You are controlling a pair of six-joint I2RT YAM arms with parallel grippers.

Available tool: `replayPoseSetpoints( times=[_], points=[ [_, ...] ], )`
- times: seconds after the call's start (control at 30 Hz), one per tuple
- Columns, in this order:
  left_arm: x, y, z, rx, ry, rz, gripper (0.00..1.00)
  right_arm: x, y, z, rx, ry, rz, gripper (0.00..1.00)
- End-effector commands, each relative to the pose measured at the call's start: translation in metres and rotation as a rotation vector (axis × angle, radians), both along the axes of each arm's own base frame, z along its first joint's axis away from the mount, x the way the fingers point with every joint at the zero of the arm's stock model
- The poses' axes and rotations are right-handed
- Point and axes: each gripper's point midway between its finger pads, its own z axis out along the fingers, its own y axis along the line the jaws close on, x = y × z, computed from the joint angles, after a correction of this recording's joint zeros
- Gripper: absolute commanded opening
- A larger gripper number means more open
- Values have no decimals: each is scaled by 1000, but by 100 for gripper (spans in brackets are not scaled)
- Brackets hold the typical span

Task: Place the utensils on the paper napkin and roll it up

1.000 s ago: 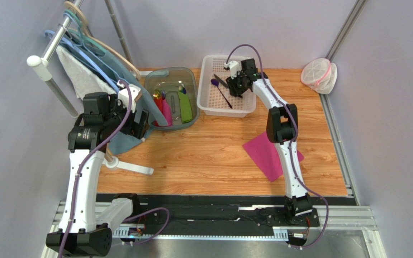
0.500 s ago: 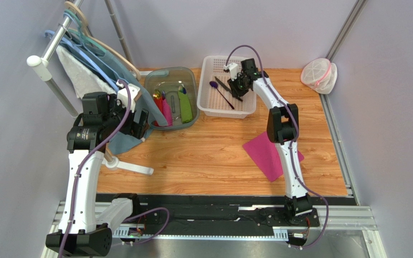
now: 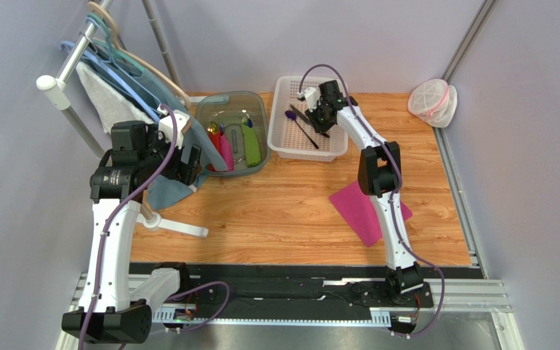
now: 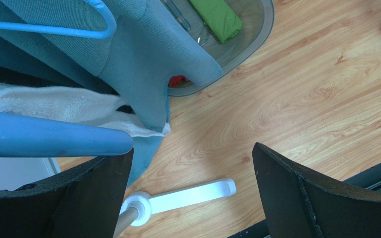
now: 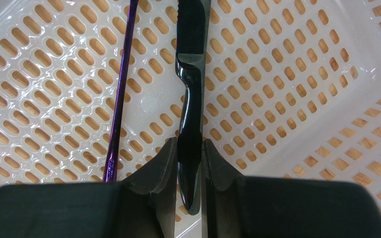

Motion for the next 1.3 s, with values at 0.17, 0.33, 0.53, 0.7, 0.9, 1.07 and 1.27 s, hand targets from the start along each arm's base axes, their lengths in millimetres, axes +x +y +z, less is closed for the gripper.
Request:
replayPoseSetpoints(
  times=[0.17, 0.33, 0.53, 0.7, 0.9, 1.07, 1.27],
  points=[
    [7, 2, 17, 10, -62, -1, 99, 11, -4, 87, 108, -139, -109, 0],
    [6, 2, 16, 15, -70, -5, 99, 5, -1, 118, 180, -158, -130, 0],
    [5, 2, 15, 17, -81, -6, 99, -6, 0, 137, 224, -157, -146, 0],
    [3, 1, 21, 14, -111, -11, 99, -28, -14, 170, 271, -161, -205, 0],
    [2, -8, 25, -34, -139, -35, 99, -77, -50, 214, 299, -187, -314, 0],
    [-3, -24, 30, -112, -147, -91, 99, -158, -83, 231, 314, -204, -441, 0],
    [-13, -44, 42, -201, -226, -164, 99, -254, -115, 225, 380, -255, -596, 0]
  ],
)
